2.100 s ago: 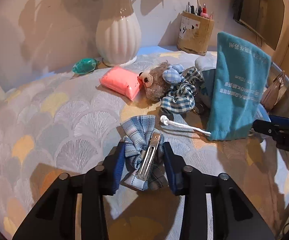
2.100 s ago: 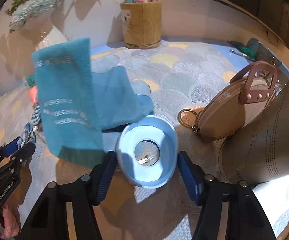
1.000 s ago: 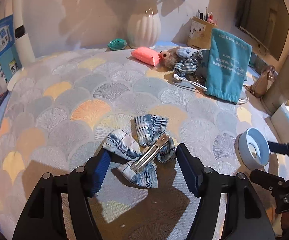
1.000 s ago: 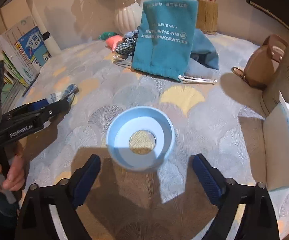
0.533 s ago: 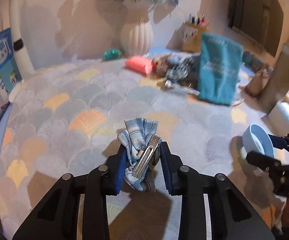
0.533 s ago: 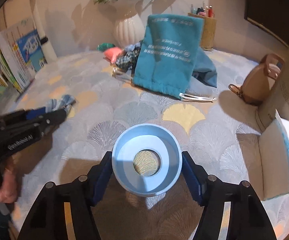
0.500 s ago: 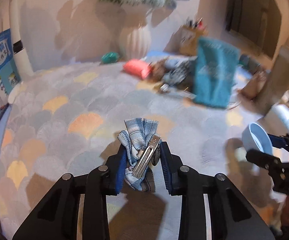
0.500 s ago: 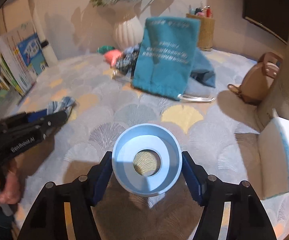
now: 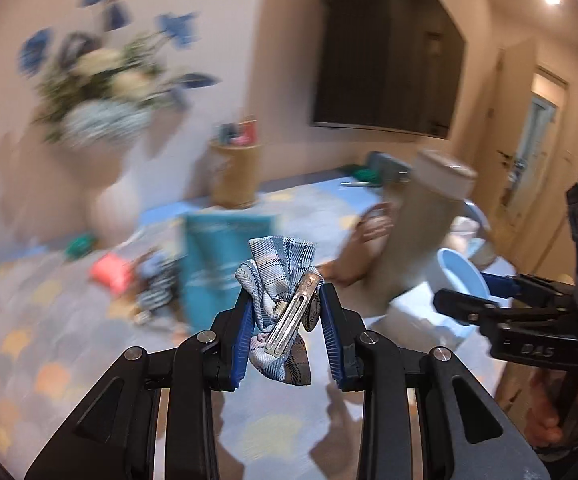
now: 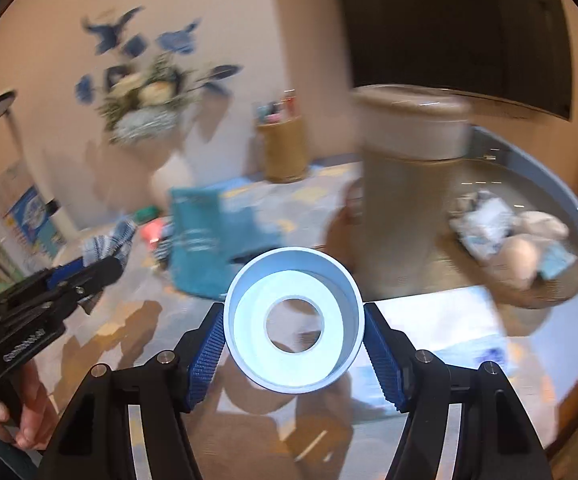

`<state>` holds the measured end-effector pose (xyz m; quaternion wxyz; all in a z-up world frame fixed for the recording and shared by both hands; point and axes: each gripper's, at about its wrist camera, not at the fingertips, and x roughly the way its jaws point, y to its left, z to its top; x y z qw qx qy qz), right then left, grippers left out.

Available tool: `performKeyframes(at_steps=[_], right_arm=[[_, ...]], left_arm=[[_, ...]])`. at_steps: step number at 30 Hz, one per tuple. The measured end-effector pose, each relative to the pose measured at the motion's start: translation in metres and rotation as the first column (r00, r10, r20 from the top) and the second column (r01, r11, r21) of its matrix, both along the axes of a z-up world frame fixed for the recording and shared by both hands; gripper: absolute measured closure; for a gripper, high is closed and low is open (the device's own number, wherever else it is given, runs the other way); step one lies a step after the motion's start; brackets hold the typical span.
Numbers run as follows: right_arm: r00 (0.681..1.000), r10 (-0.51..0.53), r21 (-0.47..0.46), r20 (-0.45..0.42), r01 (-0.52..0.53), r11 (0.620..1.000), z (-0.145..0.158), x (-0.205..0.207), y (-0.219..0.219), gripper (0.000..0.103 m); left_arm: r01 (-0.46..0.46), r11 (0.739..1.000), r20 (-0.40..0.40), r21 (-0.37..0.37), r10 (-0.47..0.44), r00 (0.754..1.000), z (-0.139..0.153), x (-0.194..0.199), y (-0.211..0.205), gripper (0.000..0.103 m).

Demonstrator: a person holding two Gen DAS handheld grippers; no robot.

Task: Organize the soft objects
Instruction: 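Carry the bow clip and blue cup to the glass plate and release both, then move both open tools back toward the table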

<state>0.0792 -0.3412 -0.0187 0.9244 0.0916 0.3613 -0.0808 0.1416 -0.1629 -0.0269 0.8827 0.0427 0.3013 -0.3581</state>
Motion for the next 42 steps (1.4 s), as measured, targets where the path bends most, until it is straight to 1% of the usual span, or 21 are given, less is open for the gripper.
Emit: performKeyframes(at_steps=[5,8,11,14,15,18,19,22,26,28,29,30,31,33,36,40,42], right_arm=[[0.994,-0.109,0.013,-0.025,0.11,0.994,0.004,-0.017,-0.051,0.037],[0.984,-0.174,0.019,-0.026,0.174,0.984,0.006,-0.029,-0.083,0.037],[0.974,-0.227,0.024,-0.018,0.227,0.974,0.011,-0.04,-0.113,0.037],[0.967,-0.257,0.019,-0.001,0.257,0.966,0.016,-0.046,-0.133,0.037],[0.964,-0.266,0.013,0.004,0.266,0.964,0.019,-0.047,-0.142,0.037],[0.958,-0.286,0.002,0.013,0.286,0.958,0.028,-0.042,-0.166,0.037],[0.956,-0.293,0.004,0.016,0.293,0.956,0.03,-0.04,-0.176,0.037],[0.947,-0.322,0.038,0.023,0.321,0.946,0.037,-0.031,-0.208,0.037],[0.935,-0.355,0.09,0.015,0.353,0.931,0.04,-0.014,-0.252,0.037],[0.935,-0.353,0.131,0.0,0.35,0.927,0.038,-0.006,-0.27,0.036],[0.937,-0.349,0.159,-0.006,0.345,0.925,0.037,-0.004,-0.278,0.035],[0.938,-0.346,0.192,-0.01,0.341,0.92,0.035,-0.003,-0.286,0.033],[0.938,-0.346,0.222,-0.015,0.341,0.914,0.032,-0.002,-0.293,0.031],[0.94,-0.341,0.283,-0.027,0.335,0.899,0.028,-0.004,-0.305,0.03],[0.934,-0.356,0.327,-0.028,0.345,0.88,0.024,-0.016,-0.315,0.03],[0.925,-0.38,0.325,-0.014,0.363,0.873,0.028,-0.042,-0.318,0.03],[0.921,-0.39,0.323,-0.012,0.373,0.87,0.029,-0.055,-0.316,0.03]], left_arm=[[0.139,0.99,0.002,0.01,-0.139,0.99,0.006,-0.016,-0.061,0.074],[0.219,0.976,-0.008,0.004,-0.219,0.976,0.007,-0.026,-0.096,0.074],[0.279,0.96,-0.016,-0.004,-0.279,0.96,0.007,-0.036,-0.123,0.074],[0.335,0.942,-0.028,-0.016,-0.336,0.942,0.008,-0.045,-0.149,0.074],[0.341,0.94,-0.043,-0.022,-0.342,0.939,0.009,-0.047,-0.158,0.074],[0.356,0.934,-0.043,0.004,-0.356,0.934,0.01,-0.054,-0.189,0.074],[0.356,0.934,-0.031,0.024,-0.355,0.934,0.009,-0.058,-0.203,0.074],[0.314,0.946,0.01,0.078,-0.316,0.949,0.01,-0.06,-0.236,0.074],[0.249,0.963,0.057,0.099,-0.255,0.965,0.014,-0.055,-0.274,0.074],[0.231,0.968,0.079,0.101,-0.239,0.968,0.014,-0.054,-0.291,0.07],[0.217,0.97,0.106,0.113,-0.229,0.968,0.013,-0.055,-0.301,0.066],[0.198,0.972,0.128,0.125,-0.213,0.968,0.012,-0.056,-0.308,0.057],[0.178,0.974,0.147,0.138,-0.198,0.969,0.009,-0.057,-0.315,0.052],[0.163,0.974,0.159,0.158,-0.188,0.969,0.005,-0.058,-0.326,0.025],[0.163,0.975,0.154,0.151,-0.186,0.97,0.001,-0.06,-0.324,0.024],[0.174,0.971,0.184,0.165,-0.204,0.962,0.0,-0.07,-0.325,0.024],[0.171,0.97,0.188,0.171,-0.203,0.961,0.0,-0.074,-0.324,0.024]])
